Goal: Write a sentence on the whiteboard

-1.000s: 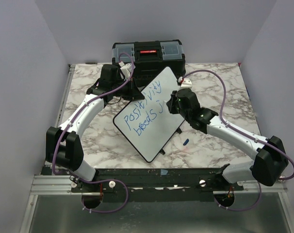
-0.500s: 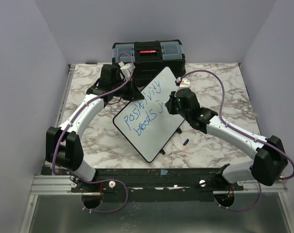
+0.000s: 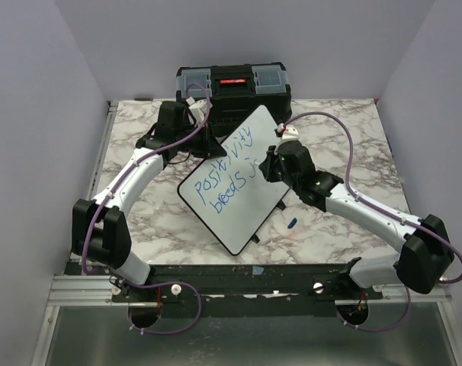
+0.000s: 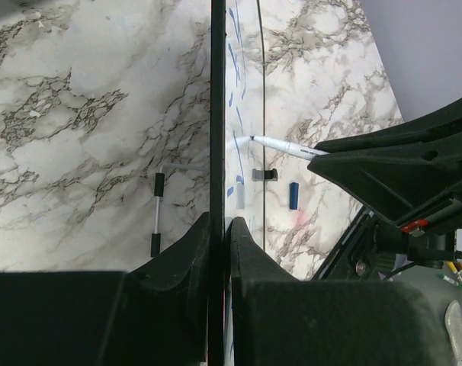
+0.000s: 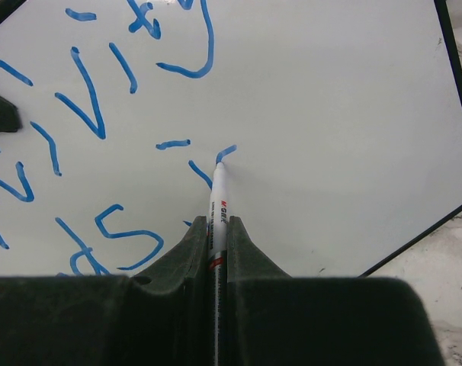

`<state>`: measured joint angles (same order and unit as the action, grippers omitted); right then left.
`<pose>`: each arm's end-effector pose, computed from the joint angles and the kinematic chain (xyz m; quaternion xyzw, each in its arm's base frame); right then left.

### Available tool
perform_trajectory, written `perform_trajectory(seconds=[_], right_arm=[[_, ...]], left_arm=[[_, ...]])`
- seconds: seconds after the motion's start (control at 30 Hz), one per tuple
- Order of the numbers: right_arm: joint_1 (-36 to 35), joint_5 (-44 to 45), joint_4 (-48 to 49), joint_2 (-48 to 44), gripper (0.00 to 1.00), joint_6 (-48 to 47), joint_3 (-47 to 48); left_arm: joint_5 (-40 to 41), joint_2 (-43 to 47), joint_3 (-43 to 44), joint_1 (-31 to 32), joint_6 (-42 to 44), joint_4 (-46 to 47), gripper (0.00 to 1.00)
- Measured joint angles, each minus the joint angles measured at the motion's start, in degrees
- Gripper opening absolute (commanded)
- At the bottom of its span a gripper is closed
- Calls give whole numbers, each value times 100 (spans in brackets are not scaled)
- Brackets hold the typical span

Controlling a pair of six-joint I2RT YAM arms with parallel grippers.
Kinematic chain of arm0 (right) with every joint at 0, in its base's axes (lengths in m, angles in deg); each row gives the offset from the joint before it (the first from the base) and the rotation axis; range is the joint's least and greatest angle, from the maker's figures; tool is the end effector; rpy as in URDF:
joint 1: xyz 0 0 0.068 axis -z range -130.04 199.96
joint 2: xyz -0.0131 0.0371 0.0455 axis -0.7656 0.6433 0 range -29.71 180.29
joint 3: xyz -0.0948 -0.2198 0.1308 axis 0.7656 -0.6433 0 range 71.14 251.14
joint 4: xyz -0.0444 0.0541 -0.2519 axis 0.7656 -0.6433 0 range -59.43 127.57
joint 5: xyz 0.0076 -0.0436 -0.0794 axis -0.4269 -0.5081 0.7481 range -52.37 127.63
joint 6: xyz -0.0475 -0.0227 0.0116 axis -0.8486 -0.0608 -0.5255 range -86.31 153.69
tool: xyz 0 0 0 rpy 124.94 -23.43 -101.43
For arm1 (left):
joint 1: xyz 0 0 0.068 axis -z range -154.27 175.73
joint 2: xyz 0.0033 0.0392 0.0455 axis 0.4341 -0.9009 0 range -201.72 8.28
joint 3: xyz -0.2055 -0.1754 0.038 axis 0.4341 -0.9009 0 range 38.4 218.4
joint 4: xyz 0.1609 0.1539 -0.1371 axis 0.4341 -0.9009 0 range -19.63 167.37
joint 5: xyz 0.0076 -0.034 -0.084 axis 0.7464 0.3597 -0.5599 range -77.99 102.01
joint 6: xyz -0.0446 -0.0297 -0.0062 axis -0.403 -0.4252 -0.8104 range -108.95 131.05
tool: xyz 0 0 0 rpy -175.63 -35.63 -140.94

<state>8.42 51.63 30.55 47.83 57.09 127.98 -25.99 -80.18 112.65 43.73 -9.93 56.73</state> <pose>0.2373 0.1988 0.2903 -0.0717 0.8489 0.1875 0.4890 0.3250 -0.1287 0.3171 0.1289 0.8417 -0.4181 0.3163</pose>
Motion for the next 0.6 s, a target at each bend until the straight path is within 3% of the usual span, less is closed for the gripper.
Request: perform_trajectory(seconds=[0.6], right_arm=[[0,61,-11,-76,1,9,-129]], left_arm=[[0,0,0,-2,-2,0,0]])
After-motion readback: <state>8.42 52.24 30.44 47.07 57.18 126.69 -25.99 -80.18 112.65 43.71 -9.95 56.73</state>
